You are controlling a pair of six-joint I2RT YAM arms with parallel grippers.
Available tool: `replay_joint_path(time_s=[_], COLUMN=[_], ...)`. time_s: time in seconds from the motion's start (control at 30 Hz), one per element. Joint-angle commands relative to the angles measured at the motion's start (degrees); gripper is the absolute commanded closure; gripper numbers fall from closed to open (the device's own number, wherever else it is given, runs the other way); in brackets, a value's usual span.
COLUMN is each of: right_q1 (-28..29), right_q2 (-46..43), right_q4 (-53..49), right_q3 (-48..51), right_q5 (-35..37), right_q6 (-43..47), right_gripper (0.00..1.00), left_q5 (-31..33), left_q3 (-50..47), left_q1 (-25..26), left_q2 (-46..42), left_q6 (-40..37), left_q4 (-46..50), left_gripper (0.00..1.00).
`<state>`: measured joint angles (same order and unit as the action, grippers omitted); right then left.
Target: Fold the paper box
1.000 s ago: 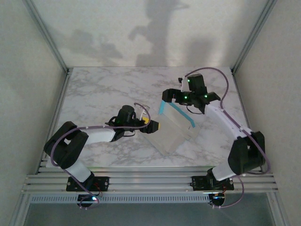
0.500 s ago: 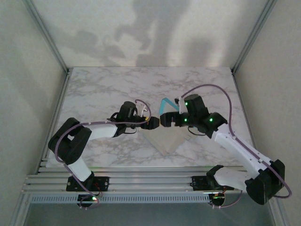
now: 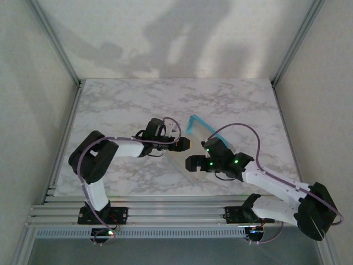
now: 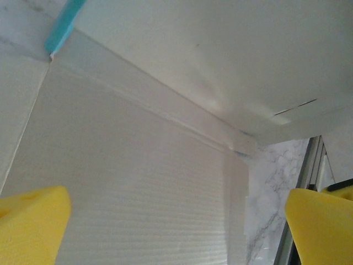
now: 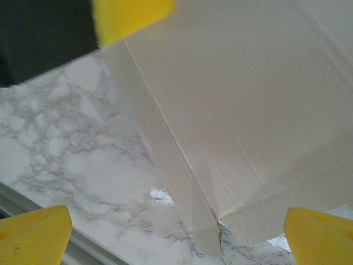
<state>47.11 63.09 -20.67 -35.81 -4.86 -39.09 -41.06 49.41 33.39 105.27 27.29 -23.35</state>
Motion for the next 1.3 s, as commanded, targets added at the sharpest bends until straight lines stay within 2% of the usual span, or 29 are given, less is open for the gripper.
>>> replay_joint_path(time_s=[0.0, 0.47, 0.6, 0.87, 1.07, 1.27], right_q1=[1.4, 1.6, -0.6, -6.7, -10.0, -11.4], right_q2=[2.3, 12.7, 15.5, 21.6, 27.9, 33.1], right_q4=[7.9, 10.2, 11.9, 15.8, 18.4, 19.5], right_q3=[2.4, 4.4, 4.4, -0.7, -5.9, -11.7], right_q5=[1.4, 5.2, 4.8, 1.4, -1.5, -4.8], right_q6=[-5.2, -10.8, -10.0, -3.8, -0.4, 2.0], right_gripper=[0.01, 0.01, 0.01, 0.01, 0.01, 0.01], left_q5=[-2.1, 0.5, 1.9, 5.1, 12.1, 13.9], left_q3=[1.4, -3.9, -7.6, -18.2, -25.0, -28.4], left_q1=[-0.4, -0.6, -0.7, 0.1, 0.3, 1.2], left_q2=[1.8, -0.2, -2.4, -6.3, -13.2, -17.0], left_q6=[0.3, 2.6, 6.8, 19.0, 23.7, 27.6], left_q4=[-0.5, -1.5, -5.3, -20.4, -23.2, -26.7], left_gripper=[0.01, 0.01, 0.01, 0.01, 0.01, 0.01])
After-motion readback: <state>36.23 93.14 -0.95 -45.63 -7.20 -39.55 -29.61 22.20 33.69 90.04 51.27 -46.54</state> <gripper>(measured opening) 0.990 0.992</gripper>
